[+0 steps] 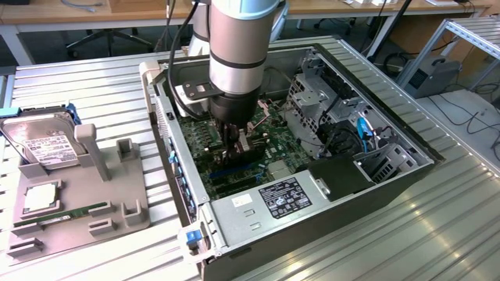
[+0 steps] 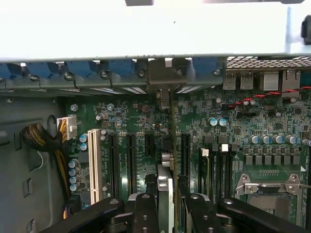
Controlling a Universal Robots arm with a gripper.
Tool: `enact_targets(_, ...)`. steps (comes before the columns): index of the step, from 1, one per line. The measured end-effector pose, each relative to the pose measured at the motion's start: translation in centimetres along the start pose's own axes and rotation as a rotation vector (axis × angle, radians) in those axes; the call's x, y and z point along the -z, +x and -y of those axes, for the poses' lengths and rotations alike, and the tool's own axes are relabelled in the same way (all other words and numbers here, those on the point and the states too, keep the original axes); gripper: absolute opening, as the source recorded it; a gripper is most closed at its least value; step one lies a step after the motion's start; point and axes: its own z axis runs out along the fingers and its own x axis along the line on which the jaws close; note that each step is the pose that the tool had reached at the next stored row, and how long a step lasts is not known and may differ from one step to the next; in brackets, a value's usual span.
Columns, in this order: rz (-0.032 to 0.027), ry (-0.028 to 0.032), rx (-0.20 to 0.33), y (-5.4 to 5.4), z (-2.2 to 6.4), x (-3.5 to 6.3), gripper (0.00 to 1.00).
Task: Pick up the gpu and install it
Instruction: 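Insert the gpu into the slot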
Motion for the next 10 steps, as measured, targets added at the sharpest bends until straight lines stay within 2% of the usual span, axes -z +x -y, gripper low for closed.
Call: enact_targets(10, 0.0000, 0.0000, 0.000, -0.01, 0.00, -0.12, 0.27)
